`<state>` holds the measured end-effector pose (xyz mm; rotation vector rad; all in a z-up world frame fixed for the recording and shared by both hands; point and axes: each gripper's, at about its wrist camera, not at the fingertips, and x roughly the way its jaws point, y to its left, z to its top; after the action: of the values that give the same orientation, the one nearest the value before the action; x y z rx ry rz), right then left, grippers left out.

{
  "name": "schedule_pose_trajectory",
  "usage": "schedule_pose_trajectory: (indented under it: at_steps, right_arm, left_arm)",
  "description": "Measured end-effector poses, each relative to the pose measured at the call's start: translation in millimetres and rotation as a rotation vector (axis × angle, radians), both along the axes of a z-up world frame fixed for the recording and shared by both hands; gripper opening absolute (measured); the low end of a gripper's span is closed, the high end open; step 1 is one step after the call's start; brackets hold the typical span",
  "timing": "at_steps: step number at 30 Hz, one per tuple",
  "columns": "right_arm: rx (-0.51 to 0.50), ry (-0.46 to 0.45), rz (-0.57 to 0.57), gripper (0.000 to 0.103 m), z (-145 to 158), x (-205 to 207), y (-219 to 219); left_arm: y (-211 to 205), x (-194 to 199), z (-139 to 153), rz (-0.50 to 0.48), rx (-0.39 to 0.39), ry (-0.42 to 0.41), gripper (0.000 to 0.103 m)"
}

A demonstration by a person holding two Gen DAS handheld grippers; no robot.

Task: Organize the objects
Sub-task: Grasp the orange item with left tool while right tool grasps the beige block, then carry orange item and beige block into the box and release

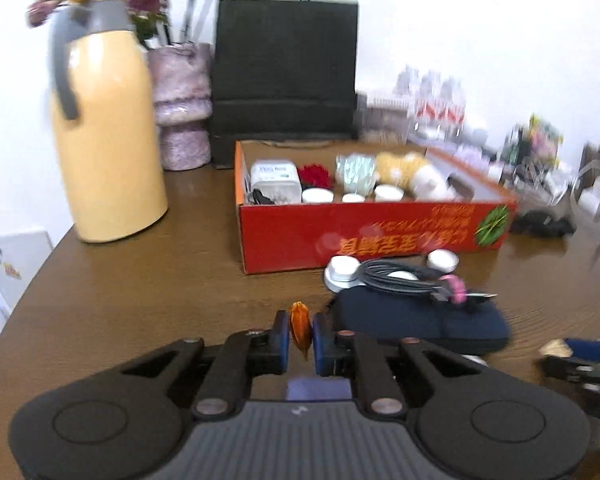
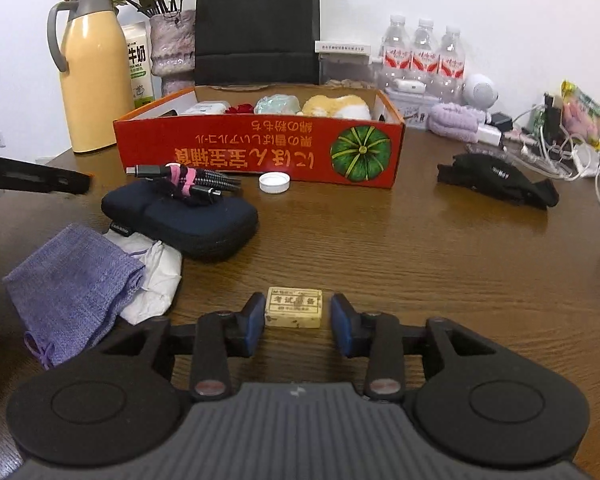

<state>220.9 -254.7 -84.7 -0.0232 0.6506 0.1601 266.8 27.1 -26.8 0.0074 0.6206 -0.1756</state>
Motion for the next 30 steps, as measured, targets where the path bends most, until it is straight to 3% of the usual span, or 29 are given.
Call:
schedule_pose_trajectory:
  at_steps: [5, 10, 13, 16, 19, 22, 26, 30]
  right_arm:
    - [0.008, -0.026, 0.0, 0.031, 11, -16, 3]
    - [0.005, -0.073, 0.051, 0.031, 40, -66, 8]
    - [0.027, -0.082, 0.089, 0.031, 55, -88, 4]
    - [0.034, -0.108, 0.085, 0.031, 68, -87, -2]
    - [0.034, -0.147, 0.096, 0.031, 84, -62, -5]
    - [0.098, -0.17, 0.131, 0.031, 108, -5, -10]
    - [0.127, -0.108, 0.16, 0.031, 129, 109, 3]
    - [0.083, 0.025, 0.141, 0.031, 112, 216, 33]
  left_arm:
    - [1, -61, 16, 0.008, -0.09, -0.024, 0.011]
    - [1, -107, 31, -0.099, -0.159, 0.005, 0.011]
    - [3, -123, 41, -0.135, -0.184, -0.01, 0.011]
    - [2, -114, 50, -0.159, -0.186, -0.036, 0.011]
    - [-2, -75, 62, -0.18, -0.145, -0.067, 0.011]
    - [-8, -19, 76, -0.198, -0.066, -0.104, 0.011]
    - [-13, 91, 81, -0.185, -0.092, 0.009, 0.011]
    - [-32, 183, 57, -0.131, -0.02, 0.139, 0.011]
